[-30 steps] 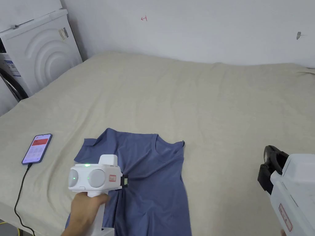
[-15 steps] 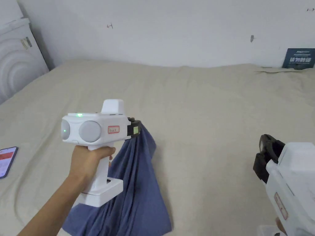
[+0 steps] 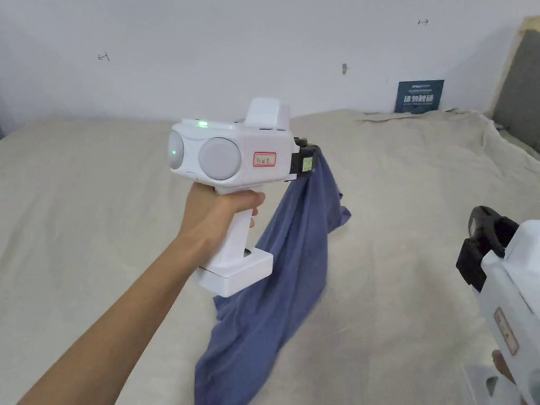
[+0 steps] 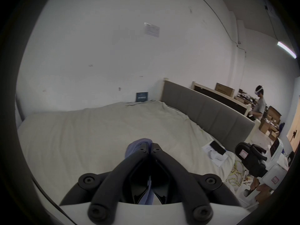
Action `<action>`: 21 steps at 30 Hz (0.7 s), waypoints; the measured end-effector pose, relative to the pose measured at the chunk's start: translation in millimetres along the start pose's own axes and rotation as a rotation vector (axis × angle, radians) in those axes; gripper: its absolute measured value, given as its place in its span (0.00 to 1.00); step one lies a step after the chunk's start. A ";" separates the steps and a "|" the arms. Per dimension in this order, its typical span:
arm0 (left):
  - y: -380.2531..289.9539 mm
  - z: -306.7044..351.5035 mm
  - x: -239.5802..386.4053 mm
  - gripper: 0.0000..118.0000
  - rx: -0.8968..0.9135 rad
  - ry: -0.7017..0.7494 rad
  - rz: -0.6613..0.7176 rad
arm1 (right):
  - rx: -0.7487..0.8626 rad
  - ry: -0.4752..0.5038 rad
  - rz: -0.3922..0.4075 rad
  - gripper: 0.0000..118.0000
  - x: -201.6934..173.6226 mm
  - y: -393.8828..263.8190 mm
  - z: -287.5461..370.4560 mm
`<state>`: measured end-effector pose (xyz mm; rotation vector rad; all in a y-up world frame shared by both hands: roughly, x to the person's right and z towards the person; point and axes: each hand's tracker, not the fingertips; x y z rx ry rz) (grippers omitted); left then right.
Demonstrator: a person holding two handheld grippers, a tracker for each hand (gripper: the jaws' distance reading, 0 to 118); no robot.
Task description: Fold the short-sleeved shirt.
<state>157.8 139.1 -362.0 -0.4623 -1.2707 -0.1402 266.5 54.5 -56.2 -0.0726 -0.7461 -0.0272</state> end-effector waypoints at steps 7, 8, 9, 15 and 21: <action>-36.4 -53.3 24.9 0.00 -0.131 -0.025 -0.036 | -0.022 -0.087 -0.001 0.00 35.4 -6.9 9.6; -44.9 -61.1 24.3 0.00 -0.159 -0.019 -0.032 | -0.024 -0.095 -0.003 0.00 39.2 -8.4 10.8; -54.9 -73.5 18.9 0.00 -0.180 -0.018 -0.029 | -0.029 -0.103 -0.005 0.00 42.7 -9.9 11.9; -115.9 -114.2 1.6 0.00 -0.398 0.020 0.004 | -0.057 -0.130 -0.007 0.00 56.0 -21.3 12.2; -191.4 -141.4 -3.1 0.00 -0.604 0.054 0.004 | -0.082 -0.128 -0.010 0.00 59.0 -30.6 6.7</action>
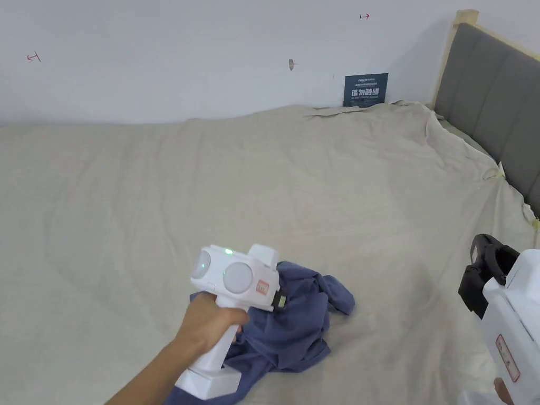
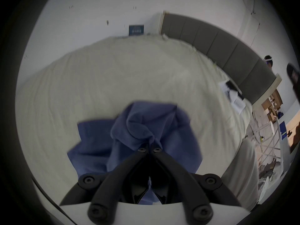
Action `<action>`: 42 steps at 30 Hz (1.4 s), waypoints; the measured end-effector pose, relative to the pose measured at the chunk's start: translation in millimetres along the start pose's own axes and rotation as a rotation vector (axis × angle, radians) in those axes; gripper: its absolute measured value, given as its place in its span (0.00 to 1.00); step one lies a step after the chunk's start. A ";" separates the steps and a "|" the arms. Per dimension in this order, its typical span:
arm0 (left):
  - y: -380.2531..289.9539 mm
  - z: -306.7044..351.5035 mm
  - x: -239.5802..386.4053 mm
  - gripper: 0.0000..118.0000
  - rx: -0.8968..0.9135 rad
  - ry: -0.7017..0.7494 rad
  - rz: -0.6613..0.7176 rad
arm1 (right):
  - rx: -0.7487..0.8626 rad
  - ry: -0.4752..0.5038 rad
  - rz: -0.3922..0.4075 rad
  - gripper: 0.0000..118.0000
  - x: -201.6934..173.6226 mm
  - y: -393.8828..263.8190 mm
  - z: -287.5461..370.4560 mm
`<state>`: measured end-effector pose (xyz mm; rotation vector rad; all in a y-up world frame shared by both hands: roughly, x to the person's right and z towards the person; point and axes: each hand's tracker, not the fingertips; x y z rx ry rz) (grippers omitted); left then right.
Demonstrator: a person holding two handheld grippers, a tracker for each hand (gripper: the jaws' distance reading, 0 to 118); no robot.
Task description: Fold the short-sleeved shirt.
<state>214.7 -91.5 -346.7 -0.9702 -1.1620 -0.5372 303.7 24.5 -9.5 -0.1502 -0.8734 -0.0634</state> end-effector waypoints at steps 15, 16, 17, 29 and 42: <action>-23.1 -6.9 9.8 0.84 -0.009 0.010 0.084 | -0.010 0.030 0.002 0.00 -6.5 -1.2 3.8; -21.5 0.5 11.1 0.97 0.011 0.013 0.095 | -0.008 0.034 0.003 0.00 -7.0 -0.2 4.8; -20.5 8.7 11.1 1.00 0.047 0.014 0.097 | -0.005 0.038 0.005 0.00 -7.7 1.0 5.7; -42.2 152.8 -0.1 1.00 0.532 0.085 0.126 | 0.030 0.072 0.012 0.00 -19.0 9.6 15.1; -117.8 192.8 -5.9 0.57 0.929 0.537 0.092 | 0.057 0.107 0.017 0.00 -36.9 12.6 20.9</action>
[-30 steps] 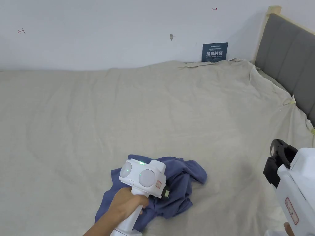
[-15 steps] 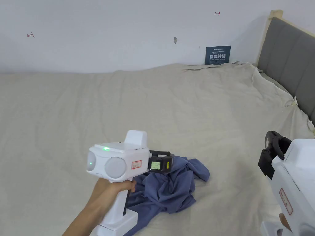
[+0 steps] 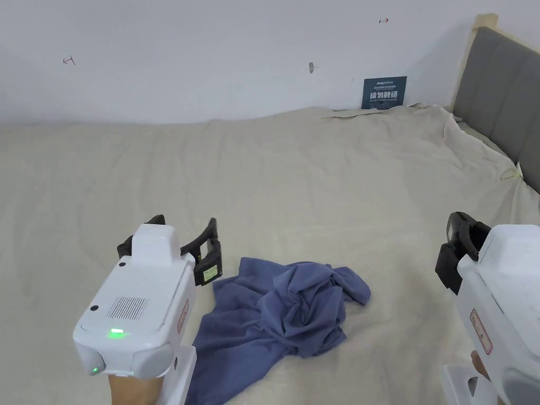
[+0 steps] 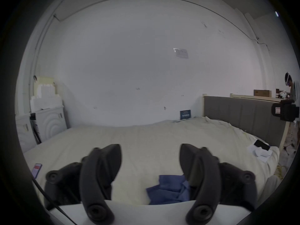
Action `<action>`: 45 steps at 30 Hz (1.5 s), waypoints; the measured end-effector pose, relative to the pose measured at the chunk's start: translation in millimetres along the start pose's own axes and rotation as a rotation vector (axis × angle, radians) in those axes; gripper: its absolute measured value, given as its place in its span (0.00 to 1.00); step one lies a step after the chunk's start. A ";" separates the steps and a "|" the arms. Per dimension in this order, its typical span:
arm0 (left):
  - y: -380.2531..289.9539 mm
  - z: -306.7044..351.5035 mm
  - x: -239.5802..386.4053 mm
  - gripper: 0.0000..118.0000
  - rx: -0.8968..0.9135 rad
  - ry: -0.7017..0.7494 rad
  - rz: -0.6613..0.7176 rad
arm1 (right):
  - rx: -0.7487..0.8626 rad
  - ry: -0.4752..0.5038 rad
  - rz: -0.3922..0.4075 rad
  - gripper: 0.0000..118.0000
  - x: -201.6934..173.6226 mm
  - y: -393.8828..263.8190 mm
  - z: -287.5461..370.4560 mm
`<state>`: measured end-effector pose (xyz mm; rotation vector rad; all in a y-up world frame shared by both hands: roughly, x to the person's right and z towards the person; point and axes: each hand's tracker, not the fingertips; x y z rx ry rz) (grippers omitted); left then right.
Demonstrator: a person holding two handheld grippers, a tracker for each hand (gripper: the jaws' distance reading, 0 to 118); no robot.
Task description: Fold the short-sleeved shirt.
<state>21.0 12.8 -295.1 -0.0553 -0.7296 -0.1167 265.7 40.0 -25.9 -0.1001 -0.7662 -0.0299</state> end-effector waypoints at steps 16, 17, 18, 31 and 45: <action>-12.3 15.7 -20.4 0.00 -0.024 0.066 0.036 | 0.005 0.026 -0.006 0.00 -10.8 -2.6 -1.2; -11.7 15.4 -20.4 0.00 -0.024 0.067 0.030 | 0.006 0.027 -0.006 0.00 -10.9 -2.6 -1.2; -12.8 14.7 -22.2 0.00 -0.028 0.070 0.025 | 0.006 0.027 -0.006 0.00 -11.1 -2.6 -1.2; -67.8 -20.5 -30.8 0.00 -0.639 -0.063 0.237 | -0.016 0.027 -0.009 0.00 -10.1 -7.3 -4.8; -155.9 -7.9 -10.7 0.60 -0.971 -0.069 0.249 | -0.053 0.030 -0.008 0.00 -7.3 -18.4 -8.2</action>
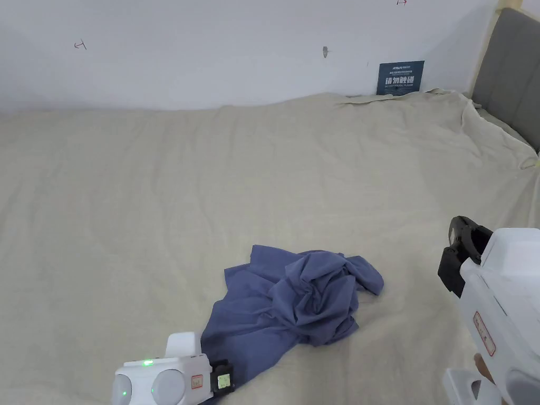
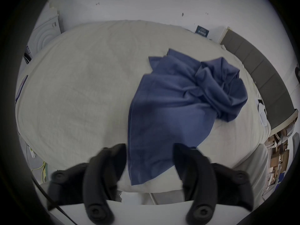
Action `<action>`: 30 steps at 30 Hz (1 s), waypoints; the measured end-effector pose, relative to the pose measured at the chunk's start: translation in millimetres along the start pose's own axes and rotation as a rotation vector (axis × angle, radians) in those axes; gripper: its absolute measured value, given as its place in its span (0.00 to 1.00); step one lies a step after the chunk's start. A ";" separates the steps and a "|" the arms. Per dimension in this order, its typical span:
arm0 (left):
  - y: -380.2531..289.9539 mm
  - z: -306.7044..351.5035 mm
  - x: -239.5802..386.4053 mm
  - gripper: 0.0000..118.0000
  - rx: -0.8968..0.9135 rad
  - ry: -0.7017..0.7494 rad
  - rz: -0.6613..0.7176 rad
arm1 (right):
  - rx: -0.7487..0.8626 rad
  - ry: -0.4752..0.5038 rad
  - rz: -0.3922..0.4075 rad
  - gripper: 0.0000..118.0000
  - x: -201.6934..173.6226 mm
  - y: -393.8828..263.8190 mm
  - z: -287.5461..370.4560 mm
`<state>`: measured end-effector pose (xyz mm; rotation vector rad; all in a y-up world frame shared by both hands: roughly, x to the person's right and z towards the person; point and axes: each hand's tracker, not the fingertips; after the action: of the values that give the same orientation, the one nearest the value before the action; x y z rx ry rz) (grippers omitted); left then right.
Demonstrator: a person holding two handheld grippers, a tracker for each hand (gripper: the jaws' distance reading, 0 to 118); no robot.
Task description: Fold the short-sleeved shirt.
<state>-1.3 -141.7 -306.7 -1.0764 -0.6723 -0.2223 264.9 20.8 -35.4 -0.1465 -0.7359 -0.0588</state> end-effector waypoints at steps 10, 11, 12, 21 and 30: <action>-5.1 -18.2 10.6 0.60 -0.025 0.075 -0.060 | -0.015 0.003 -0.002 0.00 -2.2 1.1 1.2; -5.1 -16.1 11.8 0.55 -0.027 0.080 -0.071 | -0.016 0.003 -0.003 0.00 -2.2 0.9 1.2; -5.4 -13.7 12.3 0.45 -0.024 0.088 -0.081 | -0.016 0.003 -0.004 0.00 -2.3 0.9 1.2; 3.4 8.3 6.8 0.01 0.045 0.004 -0.106 | -0.055 0.024 -0.012 0.00 -3.9 -5.7 -8.2; 37.8 52.6 -2.3 0.01 0.175 -0.066 -0.062 | -0.372 0.098 -0.018 0.04 2.2 -23.8 -96.6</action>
<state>-5.8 -78.5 -320.2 -0.8995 -0.7708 -0.1789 328.2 -17.5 -102.0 -0.4882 -0.6225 -0.2188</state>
